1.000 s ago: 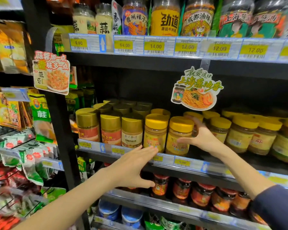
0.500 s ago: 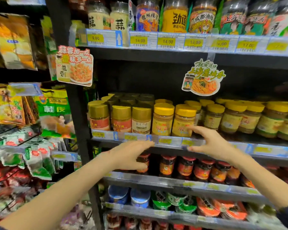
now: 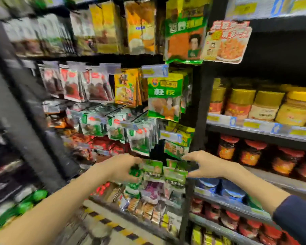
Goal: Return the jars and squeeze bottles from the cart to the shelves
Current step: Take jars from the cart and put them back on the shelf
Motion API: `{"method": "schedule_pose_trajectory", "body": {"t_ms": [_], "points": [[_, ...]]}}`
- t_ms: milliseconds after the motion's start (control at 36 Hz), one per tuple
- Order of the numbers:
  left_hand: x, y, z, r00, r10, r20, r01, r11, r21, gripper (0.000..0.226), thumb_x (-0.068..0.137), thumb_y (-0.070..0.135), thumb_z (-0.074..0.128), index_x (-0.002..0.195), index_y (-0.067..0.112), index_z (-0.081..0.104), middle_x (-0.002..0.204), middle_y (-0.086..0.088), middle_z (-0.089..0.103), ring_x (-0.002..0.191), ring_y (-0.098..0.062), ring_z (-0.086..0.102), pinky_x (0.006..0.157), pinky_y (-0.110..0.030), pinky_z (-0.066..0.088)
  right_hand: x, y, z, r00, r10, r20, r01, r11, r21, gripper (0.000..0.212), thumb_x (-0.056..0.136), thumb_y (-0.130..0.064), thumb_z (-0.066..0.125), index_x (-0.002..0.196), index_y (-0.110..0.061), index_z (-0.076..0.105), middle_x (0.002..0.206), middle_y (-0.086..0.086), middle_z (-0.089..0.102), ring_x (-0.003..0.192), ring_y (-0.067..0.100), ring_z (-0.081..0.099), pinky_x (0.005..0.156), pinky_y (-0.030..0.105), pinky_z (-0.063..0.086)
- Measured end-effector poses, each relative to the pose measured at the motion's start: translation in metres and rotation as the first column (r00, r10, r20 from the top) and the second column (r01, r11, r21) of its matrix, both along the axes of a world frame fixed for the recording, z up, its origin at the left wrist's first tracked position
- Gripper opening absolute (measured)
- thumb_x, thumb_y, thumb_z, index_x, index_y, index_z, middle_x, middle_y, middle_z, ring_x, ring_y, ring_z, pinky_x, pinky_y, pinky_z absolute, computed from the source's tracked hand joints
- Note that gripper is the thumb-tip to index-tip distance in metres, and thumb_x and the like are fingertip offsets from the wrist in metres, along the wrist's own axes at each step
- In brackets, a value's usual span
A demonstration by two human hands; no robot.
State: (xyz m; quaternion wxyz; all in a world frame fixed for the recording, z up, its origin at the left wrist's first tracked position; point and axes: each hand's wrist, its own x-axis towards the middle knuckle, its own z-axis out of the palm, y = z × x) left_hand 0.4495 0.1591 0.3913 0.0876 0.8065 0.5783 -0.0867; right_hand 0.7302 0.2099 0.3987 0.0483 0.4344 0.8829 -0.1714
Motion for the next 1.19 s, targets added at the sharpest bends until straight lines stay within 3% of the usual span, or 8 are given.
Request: {"method": "schedule_pose_trajectory", "body": {"t_ms": [139,278,389,528,639,889,1111,1194], "points": [[-0.094,-0.053,-0.020,0.973,0.230,0.011,-0.229,0.973,-0.027,0.068,0.083,0.045,0.061,0.140,0.016,0.038,0.139,-0.001,0.049,0.124,-0.020,0.049,0.099,-0.033,0.042,-0.115,0.013,-0.013,0.979,0.205,-0.008,-0.205,0.977,-0.067,0.066,0.088,-0.034,0.061,0.144,-0.020,0.029,0.150,-0.001,0.033,0.136,0.015,0.034,0.106,0.024,0.031],[-0.171,-0.099,-0.045,0.888,0.459,-0.025,-0.460,0.886,-0.053,0.072,0.062,0.063,0.042,0.114,0.015,0.055,0.110,-0.009,0.066,0.103,-0.029,0.061,0.082,-0.036,0.050,-0.220,0.017,-0.032,0.912,0.410,0.018,-0.406,0.908,-0.103,0.072,0.087,-0.037,0.061,0.146,-0.017,0.026,0.153,0.000,0.028,0.138,0.015,0.031,0.112,0.028,0.030],[-0.213,-0.120,-0.058,0.800,0.596,-0.064,-0.600,0.793,-0.107,0.062,0.079,0.054,0.056,0.127,0.015,0.049,0.122,-0.008,0.060,0.113,-0.029,0.055,0.086,-0.033,0.045,-0.296,0.025,-0.053,0.842,0.538,0.030,-0.529,0.836,-0.141,0.072,0.087,-0.035,0.060,0.147,-0.018,0.024,0.153,-0.001,0.027,0.137,0.015,0.033,0.110,0.027,0.031],[-0.272,-0.133,-0.090,0.653,0.757,-0.017,-0.746,0.641,-0.180,0.065,0.077,0.052,0.060,0.131,0.018,0.048,0.120,-0.006,0.063,0.107,-0.025,0.058,0.086,-0.039,0.050,-0.388,0.046,-0.081,0.718,0.691,0.080,-0.681,0.722,-0.123,0.070,0.086,-0.040,0.059,0.145,-0.019,0.028,0.148,0.002,0.037,0.134,0.019,0.037,0.109,0.036,0.035],[-0.306,-0.139,-0.107,0.483,0.876,0.016,-0.846,0.471,-0.249,0.065,0.084,0.043,0.061,0.138,0.013,0.042,0.134,-0.005,0.054,0.121,-0.022,0.052,0.098,-0.032,0.045,-0.452,0.061,-0.096,0.622,0.771,0.134,-0.760,0.636,-0.133,0.069,0.088,-0.037,0.057,0.146,-0.019,0.026,0.150,0.003,0.034,0.136,0.020,0.034,0.110,0.036,0.034],[-0.353,-0.159,-0.156,0.114,0.987,0.116,-0.913,0.151,-0.379,0.060,0.084,0.043,0.064,0.130,0.008,0.049,0.130,-0.006,0.056,0.118,-0.022,0.054,0.093,-0.026,0.043,-0.565,0.062,-0.139,0.508,0.854,0.115,-0.813,0.520,-0.262,0.069,0.087,-0.036,0.059,0.144,-0.011,0.029,0.148,0.009,0.037,0.136,0.025,0.034,0.111,0.038,0.031],[-0.406,-0.163,-0.215,-0.062,0.989,0.131,-0.861,0.013,-0.509,0.048,0.086,0.038,0.062,0.116,0.002,0.055,0.110,-0.007,0.061,0.095,-0.016,0.054,0.067,-0.019,0.034,-0.645,0.038,-0.194,0.456,0.877,0.151,-0.767,0.474,-0.432,0.065,0.087,-0.035,0.062,0.138,-0.004,0.037,0.139,0.015,0.046,0.128,0.028,0.043,0.101,0.033,0.037],[-0.433,-0.161,-0.248,-0.148,0.981,0.127,-0.829,-0.053,-0.556,0.051,0.085,0.042,0.061,0.115,0.001,0.058,0.103,-0.007,0.059,0.103,-0.022,0.059,0.072,-0.022,0.040,-0.677,0.029,-0.228,0.456,0.867,0.201,-0.735,0.494,-0.464,0.065,0.084,-0.044,0.062,0.134,-0.008,0.041,0.134,0.011,0.049,0.121,0.027,0.047,0.093,0.031,0.040]]}}
